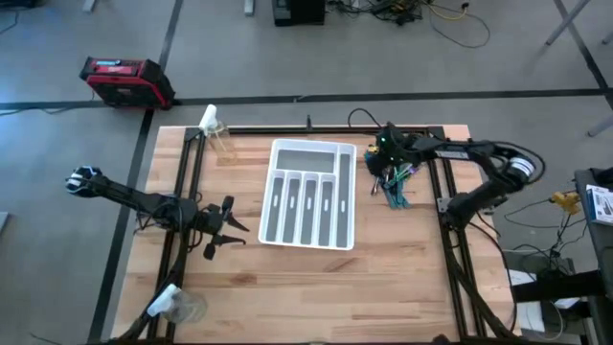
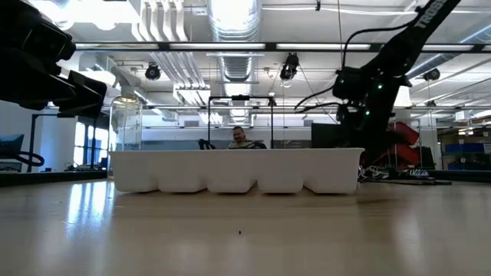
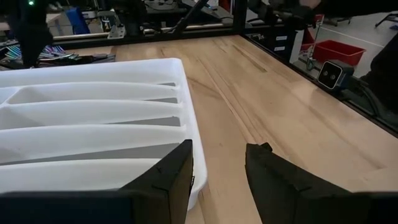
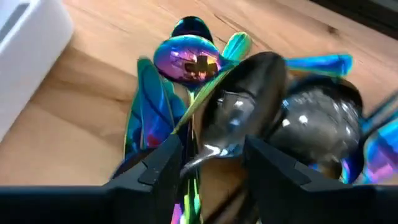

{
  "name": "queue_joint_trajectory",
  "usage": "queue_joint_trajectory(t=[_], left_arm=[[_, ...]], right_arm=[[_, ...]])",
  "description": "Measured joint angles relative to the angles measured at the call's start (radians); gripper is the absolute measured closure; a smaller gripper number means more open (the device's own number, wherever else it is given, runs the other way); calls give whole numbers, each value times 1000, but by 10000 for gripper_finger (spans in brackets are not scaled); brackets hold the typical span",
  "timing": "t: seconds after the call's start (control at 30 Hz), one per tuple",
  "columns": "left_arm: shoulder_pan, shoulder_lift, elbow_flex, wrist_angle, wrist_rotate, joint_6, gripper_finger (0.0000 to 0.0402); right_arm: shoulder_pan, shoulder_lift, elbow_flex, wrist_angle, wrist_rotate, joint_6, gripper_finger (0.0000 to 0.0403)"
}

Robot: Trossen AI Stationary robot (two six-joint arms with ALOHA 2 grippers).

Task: Sort silverware

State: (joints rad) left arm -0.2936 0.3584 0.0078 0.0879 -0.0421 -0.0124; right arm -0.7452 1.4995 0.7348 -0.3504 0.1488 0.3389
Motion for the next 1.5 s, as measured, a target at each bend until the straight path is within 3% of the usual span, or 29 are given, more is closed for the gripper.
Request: queue_joint_trajectory(t=[0.4, 0.7, 0.93, 1.5], left_arm=[[0, 0, 0, 0, 0, 0, 269], [0, 0, 0, 0, 0, 0, 269], [0, 0, 0, 0, 0, 0, 269], [0, 1, 0, 0, 0, 0, 269]], right_arm=[[-4, 86, 194, -54, 33, -68, 244], [-66, 87, 197, -139, 76, -173, 233], [-150, 90, 181, -108, -71, -215, 233], [-185, 236, 182, -56, -154, -242, 272]])
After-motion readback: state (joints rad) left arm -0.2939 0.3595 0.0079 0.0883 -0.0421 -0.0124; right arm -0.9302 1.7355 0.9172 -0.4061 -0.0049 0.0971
